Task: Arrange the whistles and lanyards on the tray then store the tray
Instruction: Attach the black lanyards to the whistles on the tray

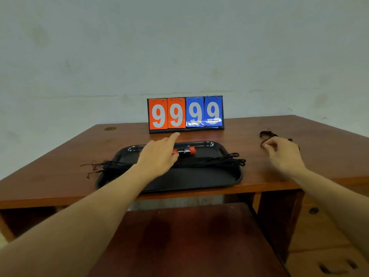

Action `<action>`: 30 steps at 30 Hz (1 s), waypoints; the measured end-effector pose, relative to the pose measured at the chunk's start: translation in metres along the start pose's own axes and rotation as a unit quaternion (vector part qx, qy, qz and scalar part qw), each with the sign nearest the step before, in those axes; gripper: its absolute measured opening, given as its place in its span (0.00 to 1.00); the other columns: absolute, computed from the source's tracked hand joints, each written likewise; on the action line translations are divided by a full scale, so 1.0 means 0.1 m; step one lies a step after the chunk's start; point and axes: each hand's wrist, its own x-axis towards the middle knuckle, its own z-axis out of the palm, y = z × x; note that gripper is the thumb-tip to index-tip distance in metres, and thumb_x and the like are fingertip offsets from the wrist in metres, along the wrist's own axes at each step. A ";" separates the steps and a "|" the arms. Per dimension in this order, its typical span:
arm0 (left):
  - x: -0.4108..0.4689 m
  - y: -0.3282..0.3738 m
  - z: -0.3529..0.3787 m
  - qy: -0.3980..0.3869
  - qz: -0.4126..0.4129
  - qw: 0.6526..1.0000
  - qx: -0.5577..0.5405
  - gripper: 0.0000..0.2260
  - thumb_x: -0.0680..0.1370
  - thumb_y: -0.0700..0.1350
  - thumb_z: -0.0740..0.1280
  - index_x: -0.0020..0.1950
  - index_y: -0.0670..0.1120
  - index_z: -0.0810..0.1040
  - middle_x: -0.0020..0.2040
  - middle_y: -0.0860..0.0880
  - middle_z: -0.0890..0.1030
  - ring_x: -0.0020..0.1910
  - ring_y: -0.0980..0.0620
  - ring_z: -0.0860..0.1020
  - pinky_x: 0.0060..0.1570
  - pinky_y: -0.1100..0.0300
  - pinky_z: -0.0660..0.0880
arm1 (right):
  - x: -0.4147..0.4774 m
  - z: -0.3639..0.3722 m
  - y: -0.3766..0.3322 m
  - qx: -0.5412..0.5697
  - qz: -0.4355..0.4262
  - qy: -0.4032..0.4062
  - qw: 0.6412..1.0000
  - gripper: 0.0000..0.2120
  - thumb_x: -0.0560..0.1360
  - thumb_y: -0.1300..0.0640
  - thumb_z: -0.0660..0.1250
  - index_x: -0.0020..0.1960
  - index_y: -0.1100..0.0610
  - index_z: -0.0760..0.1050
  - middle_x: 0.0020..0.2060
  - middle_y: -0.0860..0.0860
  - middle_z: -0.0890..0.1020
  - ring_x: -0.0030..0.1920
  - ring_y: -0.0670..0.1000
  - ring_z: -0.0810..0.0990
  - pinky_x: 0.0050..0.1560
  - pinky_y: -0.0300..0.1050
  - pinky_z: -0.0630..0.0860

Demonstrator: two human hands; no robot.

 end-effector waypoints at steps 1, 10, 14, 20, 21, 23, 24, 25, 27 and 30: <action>0.03 0.09 0.01 0.013 -0.008 0.999 -0.038 0.28 0.78 0.51 0.64 0.75 0.50 0.57 0.59 0.47 0.78 0.54 0.48 0.79 0.57 0.52 0.75 | 0.00 0.00 0.06 0.004 0.002 0.011 1.000 0.11 0.80 0.59 0.61 0.58 0.60 0.78 0.56 0.55 0.81 0.56 0.55 0.78 0.57 0.45 0.71; 0.44 0.72 0.18 0.011 0.009 0.971 -0.237 0.13 0.79 0.47 0.63 0.63 0.50 0.73 0.58 0.52 0.77 0.55 0.58 0.74 0.55 0.64 0.70 | 0.23 0.03 0.39 0.016 0.022 0.061 0.998 0.11 0.80 0.58 0.60 0.60 0.56 0.75 0.56 0.54 0.79 0.55 0.53 0.78 0.57 0.50 0.77; 0.64 1.09 0.25 0.007 0.029 0.961 -0.275 0.11 0.80 0.46 0.61 0.61 0.50 0.76 0.58 0.52 0.76 0.54 0.60 0.72 0.52 0.69 0.67 | 0.31 0.09 0.49 -0.099 0.025 -0.034 0.994 0.16 0.79 0.52 0.61 0.64 0.55 0.73 0.63 0.54 0.74 0.63 0.56 0.72 0.64 0.54 0.71; 0.77 1.38 0.37 -0.008 0.071 0.954 -0.292 0.09 0.80 0.45 0.61 0.58 0.51 0.77 0.56 0.53 0.77 0.52 0.60 0.74 0.54 0.66 0.69 | 0.36 0.15 0.53 -0.137 0.052 -0.105 0.984 0.24 0.78 0.48 0.62 0.71 0.55 0.67 0.70 0.55 0.69 0.70 0.57 0.67 0.67 0.57 0.65; 0.78 1.39 0.38 -0.008 0.077 0.954 -0.289 0.09 0.80 0.45 0.61 0.57 0.51 0.78 0.55 0.54 0.77 0.50 0.61 0.73 0.54 0.66 0.69 | 0.37 0.15 0.54 -0.131 0.055 -0.102 0.985 0.23 0.78 0.49 0.62 0.70 0.55 0.68 0.69 0.54 0.71 0.69 0.57 0.68 0.66 0.56 0.66; 0.77 1.39 0.38 -0.007 0.089 0.955 -0.282 0.09 0.80 0.44 0.62 0.58 0.52 0.77 0.54 0.55 0.77 0.45 0.63 0.73 0.51 0.68 0.68 | 0.38 0.14 0.55 -0.087 0.062 -0.087 0.990 0.22 0.77 0.51 0.64 0.69 0.55 0.69 0.67 0.54 0.73 0.67 0.56 0.71 0.66 0.56 0.69; 0.76 1.40 0.38 -0.007 0.093 0.956 -0.280 0.09 0.80 0.44 0.62 0.58 0.52 0.77 0.54 0.56 0.76 0.43 0.64 0.72 0.50 0.69 0.68 | 0.38 0.13 0.55 -0.062 0.066 -0.074 0.993 0.22 0.77 0.52 0.65 0.69 0.55 0.69 0.67 0.54 0.73 0.67 0.56 0.71 0.66 0.55 0.70; 0.74 1.40 0.36 -0.007 0.097 0.956 -0.278 0.09 0.79 0.44 0.62 0.58 0.52 0.77 0.54 0.56 0.76 0.42 0.65 0.72 0.50 0.69 0.67 | 0.37 0.12 0.54 -0.050 0.067 -0.055 0.995 0.23 0.77 0.52 0.65 0.70 0.56 0.68 0.67 0.54 0.73 0.66 0.56 0.71 0.66 0.55 0.70; 0.71 1.44 0.31 -0.011 0.103 0.956 -0.275 0.10 0.79 0.44 0.62 0.58 0.52 0.77 0.54 0.56 0.76 0.45 0.64 0.73 0.52 0.68 0.68 | 0.32 0.08 0.52 -0.086 0.066 -0.004 0.994 0.23 0.77 0.53 0.64 0.70 0.56 0.67 0.67 0.55 0.72 0.67 0.56 0.69 0.67 0.53 0.66; 0.68 1.50 0.21 -0.024 0.121 0.957 -0.263 0.10 0.79 0.44 0.62 0.58 0.52 0.78 0.56 0.55 0.77 0.55 0.61 0.73 0.58 0.65 0.68 | 0.21 0.01 0.49 -0.163 0.123 0.034 0.978 0.26 0.74 0.53 0.66 0.69 0.58 0.64 0.68 0.58 0.66 0.68 0.60 0.63 0.67 0.56 0.62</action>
